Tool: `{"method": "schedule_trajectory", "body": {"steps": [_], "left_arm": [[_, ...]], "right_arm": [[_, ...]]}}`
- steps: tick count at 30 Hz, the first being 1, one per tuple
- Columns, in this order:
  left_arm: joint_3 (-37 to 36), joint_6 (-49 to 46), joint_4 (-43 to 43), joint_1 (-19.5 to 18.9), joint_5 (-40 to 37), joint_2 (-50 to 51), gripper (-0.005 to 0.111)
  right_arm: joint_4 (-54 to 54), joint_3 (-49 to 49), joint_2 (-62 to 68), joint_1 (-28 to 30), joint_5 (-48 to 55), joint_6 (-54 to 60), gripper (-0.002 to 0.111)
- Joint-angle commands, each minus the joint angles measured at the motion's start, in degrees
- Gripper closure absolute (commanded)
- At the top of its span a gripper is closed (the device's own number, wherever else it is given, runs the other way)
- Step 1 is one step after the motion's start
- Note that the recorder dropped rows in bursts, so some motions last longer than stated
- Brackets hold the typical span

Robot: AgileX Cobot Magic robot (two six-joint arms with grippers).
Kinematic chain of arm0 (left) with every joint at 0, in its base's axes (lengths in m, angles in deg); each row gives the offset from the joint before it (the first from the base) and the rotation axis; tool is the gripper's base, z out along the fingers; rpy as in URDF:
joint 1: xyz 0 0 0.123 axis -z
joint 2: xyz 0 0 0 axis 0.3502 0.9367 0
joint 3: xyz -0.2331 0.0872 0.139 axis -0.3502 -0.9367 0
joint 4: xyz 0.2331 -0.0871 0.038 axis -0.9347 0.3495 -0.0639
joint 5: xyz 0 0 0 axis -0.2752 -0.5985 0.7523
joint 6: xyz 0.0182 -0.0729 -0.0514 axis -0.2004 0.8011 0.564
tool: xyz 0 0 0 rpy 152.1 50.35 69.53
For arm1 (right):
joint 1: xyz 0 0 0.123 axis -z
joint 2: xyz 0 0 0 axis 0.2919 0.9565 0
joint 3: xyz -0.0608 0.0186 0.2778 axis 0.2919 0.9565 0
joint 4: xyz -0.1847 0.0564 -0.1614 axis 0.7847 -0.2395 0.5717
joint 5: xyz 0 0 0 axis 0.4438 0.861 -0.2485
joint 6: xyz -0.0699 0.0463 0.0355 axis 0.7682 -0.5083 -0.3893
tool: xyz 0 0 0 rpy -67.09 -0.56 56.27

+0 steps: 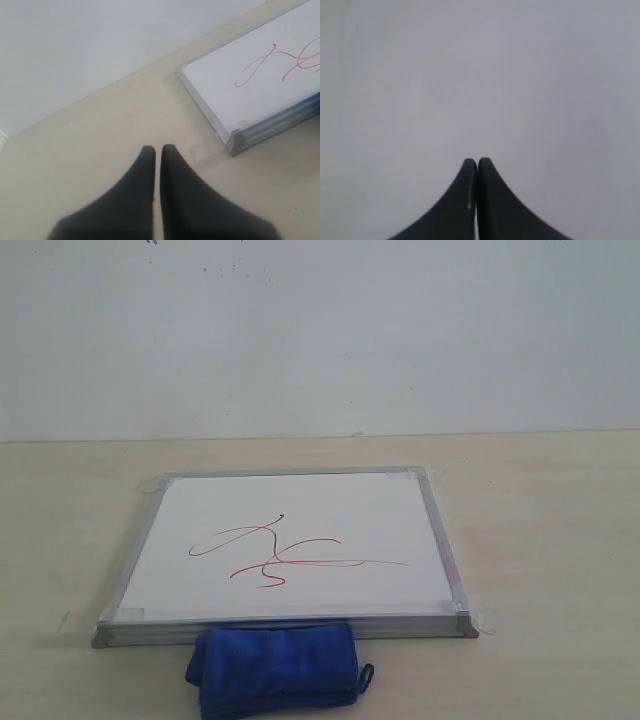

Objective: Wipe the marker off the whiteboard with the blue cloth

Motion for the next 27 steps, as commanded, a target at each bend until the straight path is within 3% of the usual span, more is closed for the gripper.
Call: {"method": "schedule_trajectory", "body": {"steps": [1, 4, 27], "left_arm": [[-0.17, -0.3, 0.09, -0.14, 0.15, -0.17, 0.103], [-0.17, -0.3, 0.09, -0.14, 0.15, -0.17, 0.103], [-0.17, -0.3, 0.09, -0.14, 0.15, -0.17, 0.103]], "right_arm": [[0.32, -8.84, 6.18, 0.06, 19.74, 2.48, 0.108], [0.32, -11.73, 9.95, 0.06, 26.18, 2.23, 0.108], [-0.02, -11.69, 11.5, 0.06, 22.63, 0.62, 0.108]]}}
